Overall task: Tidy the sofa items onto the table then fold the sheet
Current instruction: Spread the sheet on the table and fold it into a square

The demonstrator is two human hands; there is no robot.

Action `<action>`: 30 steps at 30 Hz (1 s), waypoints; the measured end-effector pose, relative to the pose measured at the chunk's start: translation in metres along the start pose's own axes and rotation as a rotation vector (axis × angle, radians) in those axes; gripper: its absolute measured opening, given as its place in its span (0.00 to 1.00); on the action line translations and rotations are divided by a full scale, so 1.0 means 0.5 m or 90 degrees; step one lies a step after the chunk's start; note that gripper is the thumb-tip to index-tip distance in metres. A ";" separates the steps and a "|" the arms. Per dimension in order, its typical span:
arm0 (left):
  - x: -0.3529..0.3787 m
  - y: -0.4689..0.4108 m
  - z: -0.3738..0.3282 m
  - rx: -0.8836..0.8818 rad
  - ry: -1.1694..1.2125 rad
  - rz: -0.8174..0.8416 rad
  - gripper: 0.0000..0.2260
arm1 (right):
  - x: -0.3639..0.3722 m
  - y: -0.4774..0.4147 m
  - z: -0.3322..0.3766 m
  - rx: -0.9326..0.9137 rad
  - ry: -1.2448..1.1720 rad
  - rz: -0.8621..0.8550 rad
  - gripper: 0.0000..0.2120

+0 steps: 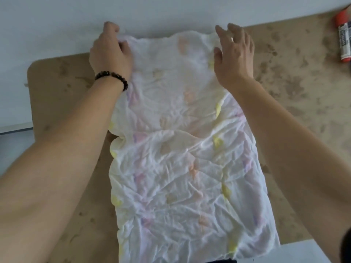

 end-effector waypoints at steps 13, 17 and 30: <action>-0.046 0.501 0.150 0.230 0.033 0.036 0.13 | 0.064 0.425 0.076 -0.094 -0.058 0.050 0.20; -0.093 0.573 0.201 0.077 0.052 0.001 0.17 | 0.039 0.466 0.099 -0.051 -0.122 -0.117 0.18; -0.197 0.649 0.263 0.264 0.066 0.000 0.07 | -0.009 0.660 0.223 -0.042 -0.080 -0.005 0.05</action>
Point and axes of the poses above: each hand's wrist, its own y-axis away from the middle knuckle, its own x-axis out of the palm, z = x × y, the point moved 1 cm from there along -y, towards the middle knuckle, and after that the axes turned 1 degree about -z, right-handed, at the moved point
